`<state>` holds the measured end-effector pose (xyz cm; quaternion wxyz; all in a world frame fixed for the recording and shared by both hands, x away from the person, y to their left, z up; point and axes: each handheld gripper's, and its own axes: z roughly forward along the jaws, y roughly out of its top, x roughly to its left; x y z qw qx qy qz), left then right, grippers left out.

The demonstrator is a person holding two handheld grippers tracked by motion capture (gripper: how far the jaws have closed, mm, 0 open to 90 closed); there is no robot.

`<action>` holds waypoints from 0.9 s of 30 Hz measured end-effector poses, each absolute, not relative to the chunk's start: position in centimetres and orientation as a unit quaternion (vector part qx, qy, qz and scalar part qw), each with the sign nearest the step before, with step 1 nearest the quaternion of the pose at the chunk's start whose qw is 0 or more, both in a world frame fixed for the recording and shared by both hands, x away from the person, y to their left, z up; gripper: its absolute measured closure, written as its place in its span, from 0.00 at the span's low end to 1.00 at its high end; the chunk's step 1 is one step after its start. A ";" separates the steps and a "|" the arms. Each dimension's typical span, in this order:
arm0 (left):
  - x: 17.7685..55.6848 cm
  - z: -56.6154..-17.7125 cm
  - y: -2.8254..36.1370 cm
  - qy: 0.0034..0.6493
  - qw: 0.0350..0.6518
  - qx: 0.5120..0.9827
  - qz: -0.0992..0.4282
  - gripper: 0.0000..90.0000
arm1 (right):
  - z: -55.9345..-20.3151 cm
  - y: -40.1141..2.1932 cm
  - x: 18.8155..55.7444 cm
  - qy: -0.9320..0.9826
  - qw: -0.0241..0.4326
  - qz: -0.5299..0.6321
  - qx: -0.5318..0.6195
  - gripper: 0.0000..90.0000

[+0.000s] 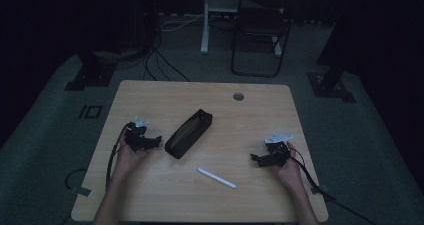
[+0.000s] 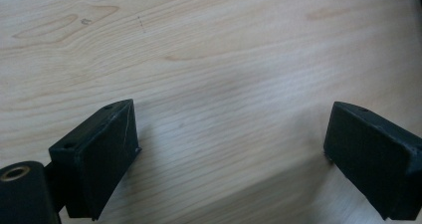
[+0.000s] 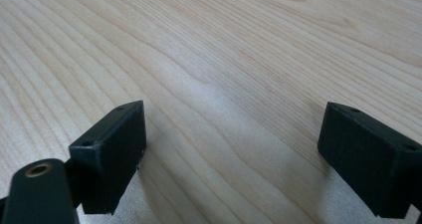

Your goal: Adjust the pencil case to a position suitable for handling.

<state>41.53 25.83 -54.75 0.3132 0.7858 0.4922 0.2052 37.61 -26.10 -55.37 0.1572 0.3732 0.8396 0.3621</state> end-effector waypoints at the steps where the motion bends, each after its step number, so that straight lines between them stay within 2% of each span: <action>1: 41.1 -54.8 26.4 0.490 0.314 0.787 0.206 0.08 | -55.4 -26.1 37.6 0.839 0.159 0.361 0.374 0.13; 10: 39.5 -54.8 26.6 0.498 0.312 0.781 0.209 0.09 | -55.4 -26.1 37.6 0.839 0.159 0.362 0.375 0.13; 12: 39.0 -54.7 26.7 0.502 0.317 0.775 0.216 0.21 | -55.4 -26.2 37.6 0.836 0.160 0.364 0.379 0.16; 14: 38.7 -54.4 26.7 0.508 0.312 0.774 0.214 0.24 | -55.4 -26.2 37.6 0.836 0.161 0.364 0.379 0.16; 15: 38.5 -54.1 26.6 0.513 0.307 0.773 0.212 0.35 | -55.3 -26.2 37.6 0.834 0.162 0.364 0.382 0.17; 16: 38.5 -54.1 26.6 0.513 0.307 0.773 0.212 0.41 | -55.3 -26.2 37.5 0.833 0.163 0.364 0.384 0.18; 17: 38.3 -54.0 26.4 0.515 0.308 0.773 0.208 0.42 | -55.3 -26.2 37.5 0.832 0.164 0.364 0.385 0.19; 21: 37.9 -53.3 26.3 0.513 0.314 0.770 0.213 0.44 | -55.3 -26.4 37.3 0.826 0.169 0.367 0.392 0.24; 27: 36.4 -50.2 26.1 0.510 0.361 0.745 0.235 0.43 | -55.3 -26.4 37.2 0.825 0.171 0.367 0.394 0.26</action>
